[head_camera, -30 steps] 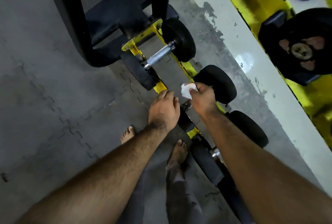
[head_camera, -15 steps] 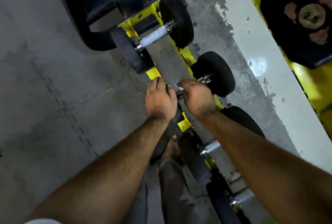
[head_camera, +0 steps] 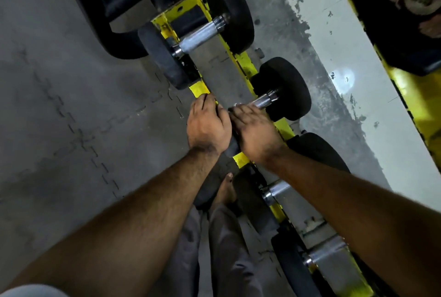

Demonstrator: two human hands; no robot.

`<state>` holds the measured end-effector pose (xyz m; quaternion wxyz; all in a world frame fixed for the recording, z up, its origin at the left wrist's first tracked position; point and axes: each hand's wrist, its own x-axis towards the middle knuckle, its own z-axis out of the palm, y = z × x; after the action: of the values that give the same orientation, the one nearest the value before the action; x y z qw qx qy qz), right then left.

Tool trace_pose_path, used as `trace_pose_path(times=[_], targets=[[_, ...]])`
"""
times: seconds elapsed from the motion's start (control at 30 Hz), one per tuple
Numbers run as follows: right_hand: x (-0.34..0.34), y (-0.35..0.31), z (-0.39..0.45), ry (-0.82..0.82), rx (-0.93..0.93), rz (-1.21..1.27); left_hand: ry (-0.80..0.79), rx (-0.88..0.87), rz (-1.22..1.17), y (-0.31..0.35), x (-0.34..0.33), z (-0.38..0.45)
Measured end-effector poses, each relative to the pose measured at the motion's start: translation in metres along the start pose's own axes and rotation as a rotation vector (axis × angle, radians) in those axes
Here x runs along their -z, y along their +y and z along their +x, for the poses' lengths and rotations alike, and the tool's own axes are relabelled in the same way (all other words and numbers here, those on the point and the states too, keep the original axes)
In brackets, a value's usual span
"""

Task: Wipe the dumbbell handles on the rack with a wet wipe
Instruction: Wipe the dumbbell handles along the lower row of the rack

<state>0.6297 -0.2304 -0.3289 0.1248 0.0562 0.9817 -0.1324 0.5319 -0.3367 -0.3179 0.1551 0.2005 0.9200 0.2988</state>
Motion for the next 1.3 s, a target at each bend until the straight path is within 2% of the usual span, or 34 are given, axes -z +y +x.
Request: trace_pose_path(times=[0.07,0.17,0.2,0.27,0.33,0.4,0.47,0.57,0.63,0.77,0.87,0.93,1.03,1.13,1.2,1.3], targets=[[0.008,0.018,0.003,-0.002,0.022,-0.013,0.01,-0.009,0.001,-0.003,-0.002,-0.001],[0.02,0.031,0.006,-0.008,-0.183,-0.042,0.006,-0.001,-0.001,-0.003,-0.003,0.0],[0.019,0.022,0.007,-0.012,-0.182,-0.037,0.002,-0.003,0.004,-0.002,-0.001,-0.001],[0.012,-0.003,0.005,-0.022,-0.046,0.042,-0.01,-0.002,0.008,0.001,0.002,0.0],[0.015,0.0,0.005,-0.027,0.042,0.063,-0.018,0.003,0.006,0.0,0.002,0.0],[0.023,0.025,0.008,-0.001,-0.061,-0.016,-0.013,0.0,0.001,-0.001,0.0,-0.001],[0.027,0.03,0.006,-0.049,-0.224,-0.081,-0.014,0.002,-0.003,-0.001,0.0,0.0],[0.008,-0.005,-0.004,-0.103,-0.169,-0.042,-0.025,-0.014,0.017,0.0,0.002,0.001],[0.004,-0.002,-0.009,-0.083,-0.108,-0.115,-0.036,-0.022,0.036,0.0,0.002,0.001],[0.02,0.009,-0.01,-0.149,-0.384,-0.225,-0.045,-0.076,0.081,-0.001,0.002,-0.001],[0.01,-0.019,-0.012,-0.218,-0.251,-0.278,-0.066,-0.083,0.083,-0.001,0.002,0.0],[0.01,-0.003,-0.015,-0.165,-0.232,-0.283,-0.076,-0.08,0.084,-0.002,0.002,0.001],[0.015,0.01,-0.015,-0.098,-0.402,-0.205,-0.08,-0.08,0.088,-0.003,0.002,0.001],[0.004,-0.011,-0.021,-0.155,-0.242,-0.239,-0.097,-0.075,0.096,0.001,0.005,0.001],[0.006,0.0,-0.023,-0.078,-0.199,-0.212,-0.121,-0.121,0.136,0.001,0.009,0.002],[0.001,0.018,-0.025,0.048,-0.381,-0.116,-0.154,-0.268,0.198,-0.002,0.009,0.005]])
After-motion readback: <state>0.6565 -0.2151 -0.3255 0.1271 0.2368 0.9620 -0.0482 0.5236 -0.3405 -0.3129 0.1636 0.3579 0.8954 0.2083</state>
